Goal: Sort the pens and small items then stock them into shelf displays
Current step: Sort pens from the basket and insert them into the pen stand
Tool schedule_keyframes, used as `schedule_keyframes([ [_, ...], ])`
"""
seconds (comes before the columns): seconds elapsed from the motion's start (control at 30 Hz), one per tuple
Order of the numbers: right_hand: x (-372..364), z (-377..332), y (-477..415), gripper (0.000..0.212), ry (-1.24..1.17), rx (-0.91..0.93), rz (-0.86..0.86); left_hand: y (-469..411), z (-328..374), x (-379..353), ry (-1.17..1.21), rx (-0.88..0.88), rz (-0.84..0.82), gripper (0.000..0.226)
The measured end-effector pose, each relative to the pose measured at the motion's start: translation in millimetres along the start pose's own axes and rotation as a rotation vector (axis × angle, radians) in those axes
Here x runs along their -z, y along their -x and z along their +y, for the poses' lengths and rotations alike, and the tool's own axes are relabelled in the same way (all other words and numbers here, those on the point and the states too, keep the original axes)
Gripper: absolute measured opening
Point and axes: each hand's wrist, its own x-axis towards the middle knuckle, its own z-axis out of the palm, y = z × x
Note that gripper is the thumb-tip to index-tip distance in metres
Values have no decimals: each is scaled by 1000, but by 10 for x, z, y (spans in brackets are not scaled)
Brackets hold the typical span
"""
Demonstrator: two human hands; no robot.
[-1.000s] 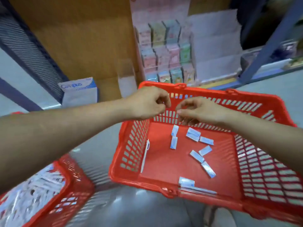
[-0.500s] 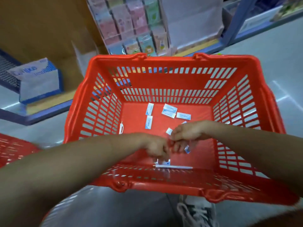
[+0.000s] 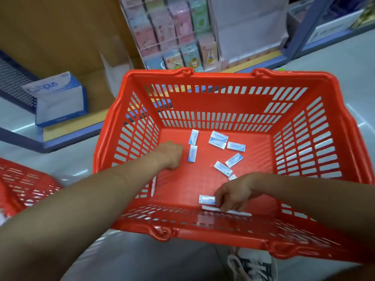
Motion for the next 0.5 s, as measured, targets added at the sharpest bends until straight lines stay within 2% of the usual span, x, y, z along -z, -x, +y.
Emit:
schedule_keyframes([
  [0.07, -12, -41, 2, 24, 82, 57, 61, 93, -148, -17, -175, 56, 24, 34],
  [0.13, 40, -105, 44, 26, 159, 115, 126, 133, -196, -104, -198, 83, 33, 35],
  [0.23, 165, -201, 79, 30, 22, 208, 253, 91, -170, -229, -174, 68, 32, 36],
  [0.33, 246, -269, 55, 42, -155, 237, 390, 24, -166, -350, -92, 104, 28, 41],
  [0.43, 266, -325, 17, 35, -131, 251, 504, 10, -226, -449, 78, 168, 63, 46],
  [0.5, 265, -353, 10, 35, -207, 253, 489, 6, -230, -532, 219, 182, 109, 41],
])
